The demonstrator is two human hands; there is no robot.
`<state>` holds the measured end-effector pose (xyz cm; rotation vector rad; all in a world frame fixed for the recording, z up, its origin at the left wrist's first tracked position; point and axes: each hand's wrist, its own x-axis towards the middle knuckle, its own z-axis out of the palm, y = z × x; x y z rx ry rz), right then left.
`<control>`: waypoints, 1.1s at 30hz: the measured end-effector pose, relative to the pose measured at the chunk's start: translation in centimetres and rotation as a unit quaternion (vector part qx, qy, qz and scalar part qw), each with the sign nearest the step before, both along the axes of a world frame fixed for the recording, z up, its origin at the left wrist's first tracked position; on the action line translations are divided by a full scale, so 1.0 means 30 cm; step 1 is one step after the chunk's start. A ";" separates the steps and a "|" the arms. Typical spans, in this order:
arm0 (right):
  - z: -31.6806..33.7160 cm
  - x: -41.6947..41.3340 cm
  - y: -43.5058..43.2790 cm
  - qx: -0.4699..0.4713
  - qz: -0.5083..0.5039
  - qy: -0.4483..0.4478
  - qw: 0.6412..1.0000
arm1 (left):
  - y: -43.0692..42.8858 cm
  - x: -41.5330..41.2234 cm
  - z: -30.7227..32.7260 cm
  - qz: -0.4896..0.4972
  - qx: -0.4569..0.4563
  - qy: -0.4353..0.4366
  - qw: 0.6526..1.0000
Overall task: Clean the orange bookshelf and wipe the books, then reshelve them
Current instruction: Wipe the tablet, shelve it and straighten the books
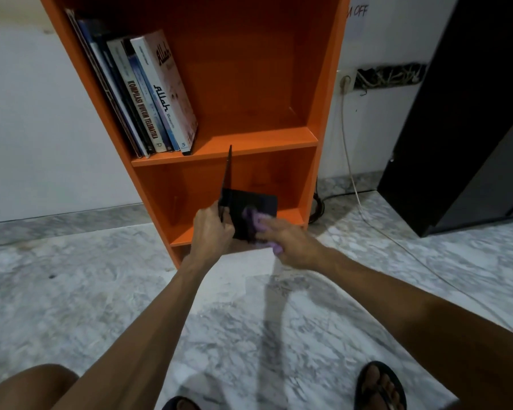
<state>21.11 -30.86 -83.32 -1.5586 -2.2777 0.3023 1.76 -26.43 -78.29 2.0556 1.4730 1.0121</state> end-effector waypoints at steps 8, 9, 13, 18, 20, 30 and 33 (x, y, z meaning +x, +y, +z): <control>0.078 0.056 -0.041 0.019 -0.047 0.145 0.988 | 0.017 -0.016 -0.050 0.040 -0.008 0.018 0.999; 0.103 0.067 -0.016 0.045 -0.081 0.154 0.984 | 0.012 -0.017 -0.058 0.037 -0.008 0.025 0.999; 0.148 0.073 0.085 0.071 -0.180 0.068 0.979 | -0.020 0.003 -0.063 0.027 0.001 0.019 0.999; 0.065 -0.034 0.044 -0.013 -0.097 0.015 0.995 | 0.015 0.007 -0.024 0.031 0.013 0.016 0.999; 0.057 -0.051 -0.005 -0.039 -0.020 -0.012 0.999 | 0.032 -0.012 -0.012 0.076 -0.021 -0.012 0.997; 0.101 0.049 0.003 -0.030 -0.305 0.459 0.834 | 0.078 -0.077 -0.022 0.096 -0.419 -0.492 0.757; 0.146 -0.011 0.075 -0.006 -0.311 0.562 0.767 | 0.061 -0.064 -0.043 0.081 -0.495 -0.501 0.705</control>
